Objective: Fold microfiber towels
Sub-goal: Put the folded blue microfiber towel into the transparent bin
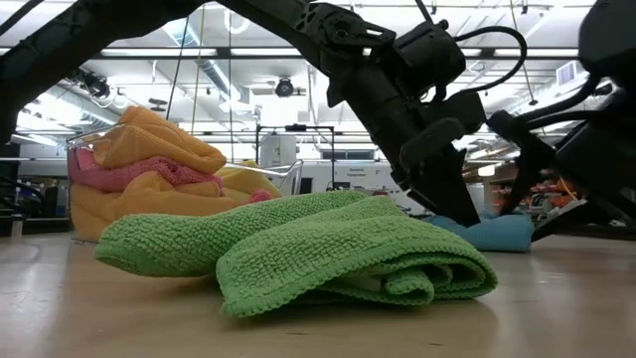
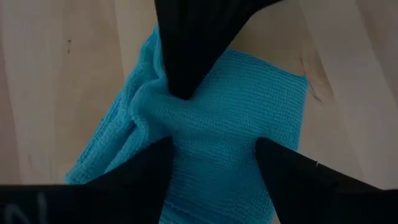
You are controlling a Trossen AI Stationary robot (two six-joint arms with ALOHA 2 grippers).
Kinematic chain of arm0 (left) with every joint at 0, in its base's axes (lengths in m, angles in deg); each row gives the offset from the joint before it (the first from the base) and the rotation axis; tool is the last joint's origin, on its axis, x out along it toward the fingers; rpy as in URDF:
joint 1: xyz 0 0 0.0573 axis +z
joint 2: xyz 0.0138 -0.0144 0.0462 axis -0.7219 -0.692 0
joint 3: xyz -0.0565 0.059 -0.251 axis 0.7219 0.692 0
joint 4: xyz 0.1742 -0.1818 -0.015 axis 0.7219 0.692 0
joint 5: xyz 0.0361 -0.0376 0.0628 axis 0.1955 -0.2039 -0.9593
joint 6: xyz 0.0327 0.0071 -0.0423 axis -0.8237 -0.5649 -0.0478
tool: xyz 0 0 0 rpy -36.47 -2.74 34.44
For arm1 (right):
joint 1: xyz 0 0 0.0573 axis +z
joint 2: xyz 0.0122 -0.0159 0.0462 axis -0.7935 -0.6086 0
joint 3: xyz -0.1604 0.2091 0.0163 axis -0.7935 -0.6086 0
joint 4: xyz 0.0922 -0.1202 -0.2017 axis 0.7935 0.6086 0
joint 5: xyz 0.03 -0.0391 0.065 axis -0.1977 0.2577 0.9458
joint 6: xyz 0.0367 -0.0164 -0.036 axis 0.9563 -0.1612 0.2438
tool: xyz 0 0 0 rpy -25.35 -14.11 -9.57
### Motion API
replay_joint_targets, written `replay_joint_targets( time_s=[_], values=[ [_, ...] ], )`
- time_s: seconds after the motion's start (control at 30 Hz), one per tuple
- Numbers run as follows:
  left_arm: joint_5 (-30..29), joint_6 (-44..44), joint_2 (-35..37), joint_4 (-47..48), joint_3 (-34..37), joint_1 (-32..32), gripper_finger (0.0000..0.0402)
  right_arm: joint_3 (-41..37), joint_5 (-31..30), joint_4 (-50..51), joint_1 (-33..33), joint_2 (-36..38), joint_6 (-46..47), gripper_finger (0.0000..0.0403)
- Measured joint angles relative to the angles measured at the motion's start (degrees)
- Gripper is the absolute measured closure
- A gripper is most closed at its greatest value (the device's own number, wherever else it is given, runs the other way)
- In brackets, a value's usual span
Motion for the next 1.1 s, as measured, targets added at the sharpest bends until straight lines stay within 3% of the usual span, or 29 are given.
replay_joint_targets(
  time_s=[0.2, 0.3, 0.47, 0.8, 1.1],
  values=[
    [0.02, -1.86, 0.99, 1.8, 0.0, -0.2, 0.0161, -0.04, 3.17, -1.6, -0.21, 0.53, 3.73, 0.0356],
    [0.01, -4.27, 3.54, 3.21, 0.0, -0.99, 0.0165, -0.04, 4.32, -1.17, -0.21, 2.1, 9.36, 0.0382],
    [-1.92, -9.09, 7.05, 4.9, -0.17, -4.52, 0.0167, 0.04, 8.89, 0.55, -0.26, 8.29, 20.86, 0.0387],
    [-20.74, -9.19, 7.3, 5.16, -0.09, -10.56, 0.0114, 0.04, 17.31, 5.57, -0.05, 19.18, 39.6, 0.0388],
    [-23.23, -3.4, 6.71, 4.26, -0.05, -10.15, 0.0054, 0.04, 16.78, 4.36, -0.01, 22.73, 44.35, 0.0388]
  ],
)
